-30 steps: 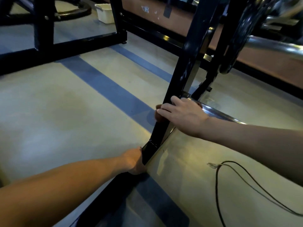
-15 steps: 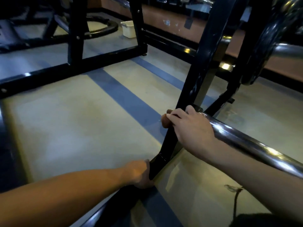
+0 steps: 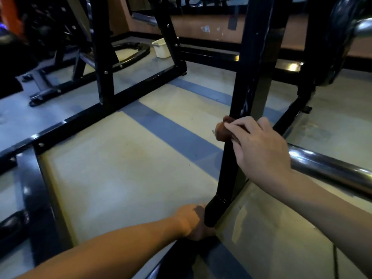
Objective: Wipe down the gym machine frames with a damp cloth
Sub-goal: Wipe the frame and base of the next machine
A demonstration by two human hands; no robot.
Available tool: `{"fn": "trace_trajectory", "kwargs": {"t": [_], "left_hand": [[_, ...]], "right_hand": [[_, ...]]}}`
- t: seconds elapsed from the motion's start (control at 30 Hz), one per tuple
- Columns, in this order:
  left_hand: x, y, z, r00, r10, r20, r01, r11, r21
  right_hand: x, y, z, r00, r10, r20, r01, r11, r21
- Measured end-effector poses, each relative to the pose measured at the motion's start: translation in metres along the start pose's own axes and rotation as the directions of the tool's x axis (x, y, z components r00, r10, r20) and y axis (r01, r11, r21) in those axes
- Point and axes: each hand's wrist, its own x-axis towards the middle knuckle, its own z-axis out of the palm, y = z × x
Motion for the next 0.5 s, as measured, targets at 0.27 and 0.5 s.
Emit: {"fn": "trace_trajectory", "kwargs": {"t": [0.27, 0.5], "left_hand": [[0.0, 0.003, -0.004, 0.999, 0.038, 0.026, -0.038, 0.999, 0.01], [0.005, -0.003, 0.005, 0.998, -0.063, 0.001, 0.063, 0.998, -0.002]], "right_hand": [[-0.016, 0.004, -0.002, 0.996, -0.06, 0.073, 0.06, 0.998, 0.002], [-0.01, -0.006, 0.01, 0.988, -0.109, 0.105, 0.113, 0.993, -0.031]]}}
